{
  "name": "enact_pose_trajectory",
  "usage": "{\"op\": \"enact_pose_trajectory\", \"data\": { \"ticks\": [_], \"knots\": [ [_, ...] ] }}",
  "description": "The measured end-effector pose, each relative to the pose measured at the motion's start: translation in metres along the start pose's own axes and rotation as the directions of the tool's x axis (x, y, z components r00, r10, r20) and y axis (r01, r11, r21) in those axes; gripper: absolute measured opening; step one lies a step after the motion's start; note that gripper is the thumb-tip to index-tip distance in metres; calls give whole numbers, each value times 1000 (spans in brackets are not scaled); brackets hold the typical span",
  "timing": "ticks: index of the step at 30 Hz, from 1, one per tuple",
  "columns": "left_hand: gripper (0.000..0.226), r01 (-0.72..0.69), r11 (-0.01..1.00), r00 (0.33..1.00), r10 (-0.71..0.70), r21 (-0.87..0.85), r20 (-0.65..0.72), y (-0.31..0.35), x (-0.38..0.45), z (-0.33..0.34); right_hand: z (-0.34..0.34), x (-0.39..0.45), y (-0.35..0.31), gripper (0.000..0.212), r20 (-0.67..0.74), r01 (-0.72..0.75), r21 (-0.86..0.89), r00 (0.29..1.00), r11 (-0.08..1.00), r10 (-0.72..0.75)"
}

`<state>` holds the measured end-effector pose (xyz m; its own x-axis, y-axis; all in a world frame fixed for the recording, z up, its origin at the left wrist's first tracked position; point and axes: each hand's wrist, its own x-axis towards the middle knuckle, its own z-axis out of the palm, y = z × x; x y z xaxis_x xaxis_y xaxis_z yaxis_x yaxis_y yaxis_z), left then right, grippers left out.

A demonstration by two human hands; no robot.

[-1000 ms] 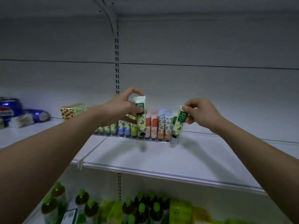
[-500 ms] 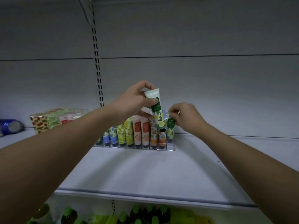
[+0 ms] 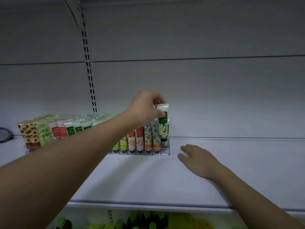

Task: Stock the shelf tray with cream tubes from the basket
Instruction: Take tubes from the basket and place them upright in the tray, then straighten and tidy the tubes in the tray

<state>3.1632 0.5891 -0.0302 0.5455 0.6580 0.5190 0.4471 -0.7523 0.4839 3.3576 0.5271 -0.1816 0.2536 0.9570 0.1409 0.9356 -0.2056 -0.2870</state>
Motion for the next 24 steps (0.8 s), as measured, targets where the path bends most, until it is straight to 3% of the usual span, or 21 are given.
{"op": "enact_pose_trajectory", "data": {
  "ticks": [12,20,24],
  "knots": [
    [25,44,964,997,-24,263,-75,-12,10,50,0,0,1,56,-74,17,85,997,996,-11],
    [26,46,971,994,-21,236,-108,-13,7,54,-1,0,-1,57,-75,4,77,997,997,2],
    [31,40,959,998,-28,281,-47,-10,6,57,-1,2,-1,60,-67,-3,65,998,998,7]
  ]
}}
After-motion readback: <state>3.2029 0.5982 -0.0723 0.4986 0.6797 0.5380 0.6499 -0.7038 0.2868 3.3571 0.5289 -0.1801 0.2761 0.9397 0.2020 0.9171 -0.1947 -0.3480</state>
